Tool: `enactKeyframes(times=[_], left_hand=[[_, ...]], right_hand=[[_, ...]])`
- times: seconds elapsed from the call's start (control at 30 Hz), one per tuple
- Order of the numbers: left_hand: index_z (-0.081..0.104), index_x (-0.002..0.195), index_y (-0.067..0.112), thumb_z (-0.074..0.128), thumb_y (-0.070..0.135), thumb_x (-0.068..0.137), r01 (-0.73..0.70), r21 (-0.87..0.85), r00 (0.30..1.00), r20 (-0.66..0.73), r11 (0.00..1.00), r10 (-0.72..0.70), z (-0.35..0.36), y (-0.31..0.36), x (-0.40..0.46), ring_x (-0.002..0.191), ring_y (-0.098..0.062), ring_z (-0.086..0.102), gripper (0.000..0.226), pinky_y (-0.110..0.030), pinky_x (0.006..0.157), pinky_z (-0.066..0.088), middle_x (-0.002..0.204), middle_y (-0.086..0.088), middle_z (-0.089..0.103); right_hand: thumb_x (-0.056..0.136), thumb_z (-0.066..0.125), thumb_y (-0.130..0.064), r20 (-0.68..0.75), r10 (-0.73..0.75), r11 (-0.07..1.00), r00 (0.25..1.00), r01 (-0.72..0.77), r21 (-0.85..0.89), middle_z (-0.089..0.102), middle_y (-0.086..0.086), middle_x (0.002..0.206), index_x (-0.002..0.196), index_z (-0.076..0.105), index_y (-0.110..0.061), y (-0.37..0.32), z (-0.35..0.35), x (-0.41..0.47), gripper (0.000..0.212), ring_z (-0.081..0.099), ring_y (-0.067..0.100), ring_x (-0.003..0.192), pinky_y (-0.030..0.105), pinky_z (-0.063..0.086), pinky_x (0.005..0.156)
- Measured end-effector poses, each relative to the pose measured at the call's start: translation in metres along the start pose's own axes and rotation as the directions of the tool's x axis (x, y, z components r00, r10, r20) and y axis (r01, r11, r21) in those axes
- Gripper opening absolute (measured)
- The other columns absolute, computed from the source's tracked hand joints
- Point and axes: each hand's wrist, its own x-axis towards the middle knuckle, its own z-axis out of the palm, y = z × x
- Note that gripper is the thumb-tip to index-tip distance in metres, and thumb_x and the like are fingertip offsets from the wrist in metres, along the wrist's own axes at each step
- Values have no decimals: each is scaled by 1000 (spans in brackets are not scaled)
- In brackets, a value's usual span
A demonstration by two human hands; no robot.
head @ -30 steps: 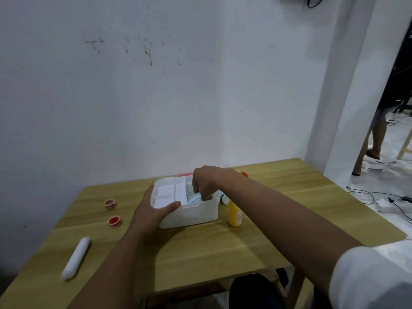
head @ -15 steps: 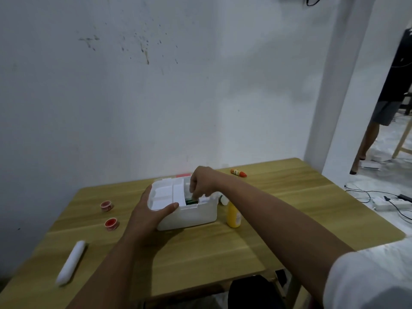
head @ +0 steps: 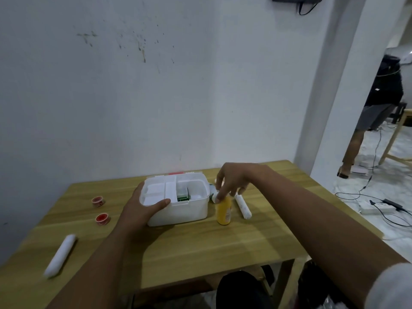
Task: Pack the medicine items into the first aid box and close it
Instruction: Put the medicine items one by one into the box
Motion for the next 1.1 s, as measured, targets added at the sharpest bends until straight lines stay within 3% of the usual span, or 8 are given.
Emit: enactKeyframes(times=[0.17,0.3,0.47,0.63,0.77,0.93,1.03,1.1], left_hand=[[33,152,44,85,75,54,3,14,1000,-6,1000,-2,-2,0,-2,124,-17,51,115,-41,93,51,147,15,50],[32,152,44,84,75,54,8,25,1000,-11,1000,-8,-1,0,-1,121,-16,50,115,-39,89,50,146,14,50],[32,152,44,84,73,56,-5,15,1000,-11,1000,6,0,0,-2,122,-15,50,113,-38,89,50,146,15,49],[29,154,42,85,63,62,-1,16,1000,-16,1000,1,3,5,-4,121,-14,46,110,-35,86,49,151,10,46],[28,155,39,85,62,62,16,31,1000,-23,999,-16,3,7,-4,131,-20,47,111,-39,94,50,154,8,43],[28,156,39,86,63,62,10,28,999,-30,1000,-10,2,4,-2,131,-18,46,113,-40,97,49,154,9,43],[28,156,39,86,63,62,12,29,999,-37,999,-11,2,4,-2,132,-19,46,113,-40,98,49,155,9,43],[28,156,39,86,60,63,8,30,999,-34,1000,-7,2,5,-2,133,-20,45,112,-40,97,49,155,8,43]], right_hand=[[77,89,-15,-110,-27,999,994,21,-49,78,9,82,94,78,-7,-2,6,-7,22,78,23,74,29,64,65],[78,87,-11,-276,-99,995,956,92,-36,77,11,85,94,77,-10,-19,-31,-17,18,77,23,70,31,65,63],[82,84,-11,-448,-191,977,873,211,-4,72,8,91,102,76,-11,-55,-66,-10,22,74,19,67,22,59,56],[80,84,-9,-417,-208,977,885,207,-49,74,10,97,104,78,-7,-73,-35,36,25,73,19,65,26,61,55],[75,87,-9,-348,-193,977,917,147,-155,75,11,97,100,77,-5,-74,9,74,27,73,25,80,37,64,73],[77,82,-5,-350,-187,979,918,146,-140,74,9,105,106,77,-7,-67,31,93,30,69,25,94,30,51,69],[75,88,-12,-306,-189,980,933,159,-118,72,6,95,109,74,-7,-66,22,85,37,68,21,79,26,49,61],[79,86,-18,-328,-169,986,930,160,-53,69,2,79,102,73,-8,-64,12,82,28,69,19,68,26,55,58]])
